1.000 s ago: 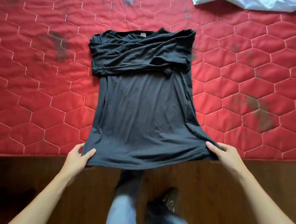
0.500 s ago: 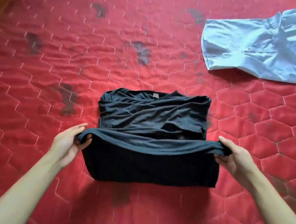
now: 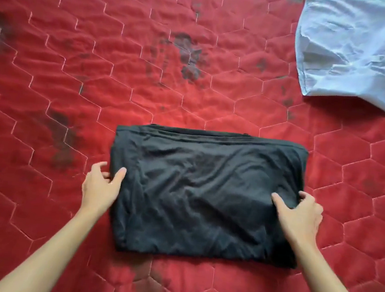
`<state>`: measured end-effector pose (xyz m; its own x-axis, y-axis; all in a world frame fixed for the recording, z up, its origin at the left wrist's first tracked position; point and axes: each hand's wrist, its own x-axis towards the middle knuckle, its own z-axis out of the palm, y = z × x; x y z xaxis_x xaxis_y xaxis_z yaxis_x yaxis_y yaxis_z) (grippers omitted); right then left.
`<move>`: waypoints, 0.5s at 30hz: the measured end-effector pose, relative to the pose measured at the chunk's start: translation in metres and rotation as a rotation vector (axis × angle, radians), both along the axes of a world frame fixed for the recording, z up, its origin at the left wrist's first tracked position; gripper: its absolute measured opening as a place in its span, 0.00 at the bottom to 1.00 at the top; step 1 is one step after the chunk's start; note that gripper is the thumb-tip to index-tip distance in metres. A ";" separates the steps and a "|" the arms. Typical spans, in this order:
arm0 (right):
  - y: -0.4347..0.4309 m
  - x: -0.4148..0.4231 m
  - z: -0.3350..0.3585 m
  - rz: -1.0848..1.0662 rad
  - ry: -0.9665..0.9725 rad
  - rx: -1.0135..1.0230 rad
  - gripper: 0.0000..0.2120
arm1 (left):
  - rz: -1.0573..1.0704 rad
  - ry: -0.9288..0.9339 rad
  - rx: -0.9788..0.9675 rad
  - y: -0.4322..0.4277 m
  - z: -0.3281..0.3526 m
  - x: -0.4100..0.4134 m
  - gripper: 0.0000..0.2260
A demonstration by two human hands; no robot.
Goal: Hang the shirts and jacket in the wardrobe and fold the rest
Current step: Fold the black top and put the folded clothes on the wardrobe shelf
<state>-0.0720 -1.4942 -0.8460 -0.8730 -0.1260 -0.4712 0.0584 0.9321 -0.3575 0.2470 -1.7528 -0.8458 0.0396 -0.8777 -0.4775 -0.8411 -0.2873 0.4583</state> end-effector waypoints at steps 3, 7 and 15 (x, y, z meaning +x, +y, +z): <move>0.026 0.023 -0.006 -0.004 0.005 0.024 0.38 | 0.036 -0.006 0.055 0.041 -0.003 0.006 0.26; 0.046 0.032 -0.003 0.076 -0.161 0.018 0.25 | -0.021 0.011 0.133 0.081 -0.005 0.012 0.21; 0.067 -0.007 0.014 0.126 -0.169 -0.092 0.18 | -0.046 -0.111 0.007 0.088 -0.007 0.052 0.11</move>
